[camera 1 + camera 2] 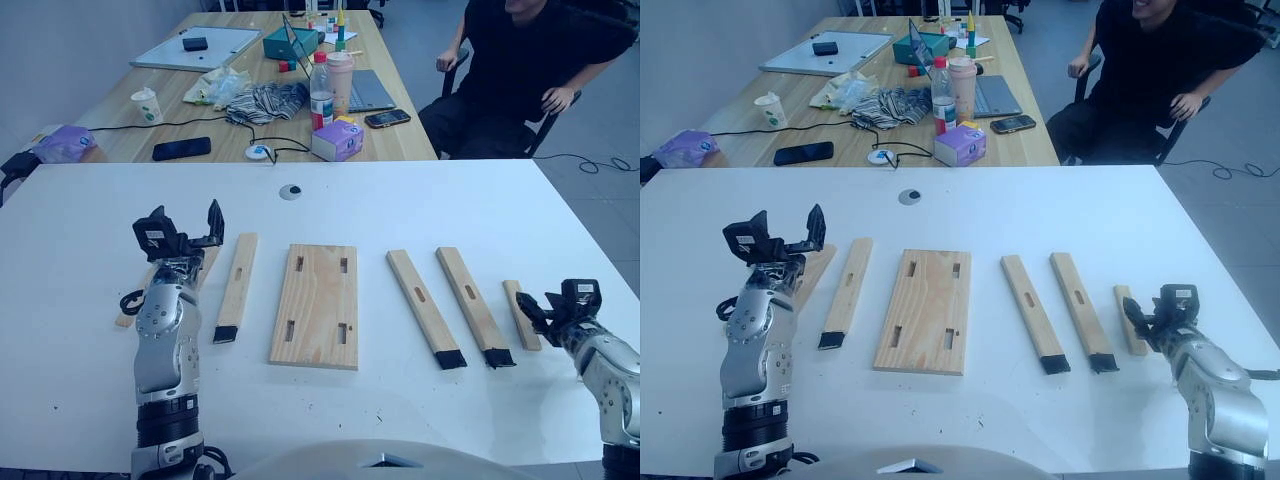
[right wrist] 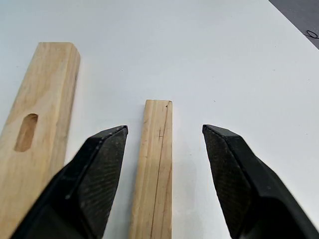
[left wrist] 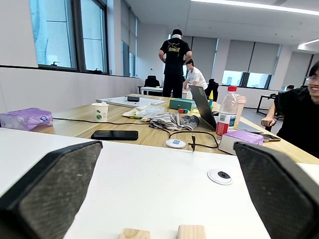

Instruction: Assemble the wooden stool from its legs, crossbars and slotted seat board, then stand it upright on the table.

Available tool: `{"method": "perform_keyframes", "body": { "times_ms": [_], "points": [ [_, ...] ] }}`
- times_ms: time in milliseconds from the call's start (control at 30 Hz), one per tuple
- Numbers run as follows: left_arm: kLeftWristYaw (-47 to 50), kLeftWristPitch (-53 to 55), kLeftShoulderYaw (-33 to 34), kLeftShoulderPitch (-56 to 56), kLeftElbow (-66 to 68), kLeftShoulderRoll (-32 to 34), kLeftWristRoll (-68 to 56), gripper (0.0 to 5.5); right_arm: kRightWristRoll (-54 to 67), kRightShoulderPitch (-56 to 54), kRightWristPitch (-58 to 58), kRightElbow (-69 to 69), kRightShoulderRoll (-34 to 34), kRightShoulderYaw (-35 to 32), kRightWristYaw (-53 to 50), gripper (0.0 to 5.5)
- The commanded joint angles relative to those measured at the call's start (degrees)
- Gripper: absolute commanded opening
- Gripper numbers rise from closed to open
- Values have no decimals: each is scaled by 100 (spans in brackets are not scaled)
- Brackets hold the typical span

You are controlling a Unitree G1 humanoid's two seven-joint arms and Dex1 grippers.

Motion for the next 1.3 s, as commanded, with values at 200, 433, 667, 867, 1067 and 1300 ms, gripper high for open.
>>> {"method": "perform_keyframes", "body": {
  "times_ms": [200,433,667,867,1067,1300],
  "points": [
    [11,132,26,24,-102,29,-32,483,130,428,955,99,94,109,-66,278],
    [26,146,14,9,-105,9,-33,483,-5,529,1138,73,-35,381,24,207],
    [7,147,28,-50,-56,39,-41,483,-16,515,1100,138,52,382,-54,128],
    [-115,489,86,-302,4,-30,-532,483,-148,-1194,-669,-16,581,689,-343,128],
    [-947,3199,20,-1304,-490,-21,-3921,483,-825,-2528,-3517,156,636,2943,1586,128],
    [-212,4511,-133,-1681,-408,-356,-6641,483,-673,-2451,-3658,21,1107,3443,1614,128]
  ]
}}
